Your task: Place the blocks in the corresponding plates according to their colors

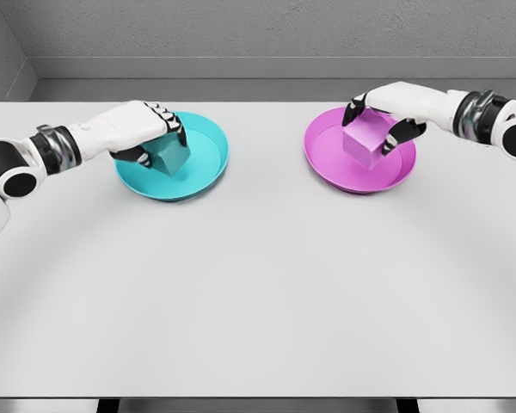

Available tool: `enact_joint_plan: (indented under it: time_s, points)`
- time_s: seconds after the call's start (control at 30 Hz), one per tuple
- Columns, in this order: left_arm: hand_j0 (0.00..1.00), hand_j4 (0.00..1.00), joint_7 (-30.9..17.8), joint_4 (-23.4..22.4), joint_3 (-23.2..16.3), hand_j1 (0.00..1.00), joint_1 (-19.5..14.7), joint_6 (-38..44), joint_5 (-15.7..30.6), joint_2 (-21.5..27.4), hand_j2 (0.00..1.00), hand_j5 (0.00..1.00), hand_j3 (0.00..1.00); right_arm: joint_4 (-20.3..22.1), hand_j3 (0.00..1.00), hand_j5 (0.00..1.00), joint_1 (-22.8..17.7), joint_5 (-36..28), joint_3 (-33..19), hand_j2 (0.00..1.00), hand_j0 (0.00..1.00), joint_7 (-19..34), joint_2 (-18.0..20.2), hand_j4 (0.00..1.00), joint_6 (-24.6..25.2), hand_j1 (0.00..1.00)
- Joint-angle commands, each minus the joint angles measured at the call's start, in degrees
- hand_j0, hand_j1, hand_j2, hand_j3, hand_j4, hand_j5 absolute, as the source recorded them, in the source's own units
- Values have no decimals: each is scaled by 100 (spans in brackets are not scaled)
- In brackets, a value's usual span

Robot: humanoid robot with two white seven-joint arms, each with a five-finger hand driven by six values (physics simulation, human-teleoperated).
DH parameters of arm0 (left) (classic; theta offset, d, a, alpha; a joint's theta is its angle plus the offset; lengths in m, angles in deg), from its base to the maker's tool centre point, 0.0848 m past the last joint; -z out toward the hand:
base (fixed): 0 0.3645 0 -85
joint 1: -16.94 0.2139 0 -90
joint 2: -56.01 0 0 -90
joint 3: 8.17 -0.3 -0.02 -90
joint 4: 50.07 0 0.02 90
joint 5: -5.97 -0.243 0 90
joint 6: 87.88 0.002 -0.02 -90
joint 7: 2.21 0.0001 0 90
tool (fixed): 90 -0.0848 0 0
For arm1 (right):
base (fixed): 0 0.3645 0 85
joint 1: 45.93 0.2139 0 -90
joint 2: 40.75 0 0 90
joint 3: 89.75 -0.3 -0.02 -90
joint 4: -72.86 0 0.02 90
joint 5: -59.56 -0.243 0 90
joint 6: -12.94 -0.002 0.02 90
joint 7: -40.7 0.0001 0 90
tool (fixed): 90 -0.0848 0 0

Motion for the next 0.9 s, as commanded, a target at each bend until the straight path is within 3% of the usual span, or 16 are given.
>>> enact_joint_plan:
  time_s: [0.0, 0.17, 0.27, 0.33, 0.4, 0.43, 0.47, 0.77, 0.87]
  points:
    - [47, 47, 6, -232, 4, 47, 0, 8, -59, -98, 47, 47, 47, -85, 57, 57, 0, -25, 13, 57, 57, -3, -89, 57, 64, 57]
    - [51, 51, -2, -346, 13, 51, -44, 8, -77, -160, 51, 51, 51, -507, 57, 57, 167, -7, 92, 57, 57, -3, -283, 57, 64, 57]
    - [69, 69, -2, -416, 13, 69, -97, 8, -77, -239, 69, 69, 69, -630, 57, 57, 202, -7, 188, 57, 57, -3, -291, 57, 64, 57]
    - [89, 89, -2, -416, 13, 89, -97, 8, -77, -247, 89, 89, 89, -841, 57, 57, 255, -7, 223, 57, 57, -3, -441, 57, 64, 57]
    - [99, 99, -2, -416, 22, 99, -97, 8, -77, -247, 99, 99, 99, -894, 57, 57, 264, -7, 241, 57, 57, -3, -450, 57, 56, 57]
    - [100, 100, -2, -416, 13, 100, -97, 8, -77, -247, 100, 100, 100, -894, 60, 60, 264, -7, 232, 60, 60, -3, -450, 60, 56, 60]
    - [100, 100, -2, -416, 22, 100, -97, 8, -77, -247, 100, 100, 100, -885, 100, 100, 264, -16, 232, 100, 100, -3, -450, 100, 73, 100]
    - [100, 100, -2, -364, 74, 100, -105, 8, -33, -168, 100, 100, 100, -788, 100, 100, 264, 2, 188, 100, 100, -3, -406, 100, 56, 100]
    - [100, 100, 6, -197, 83, 100, -97, 8, 2, -2, 100, 100, 100, -464, 100, 100, 272, -7, 144, 100, 100, -3, -300, 100, -15, 100]
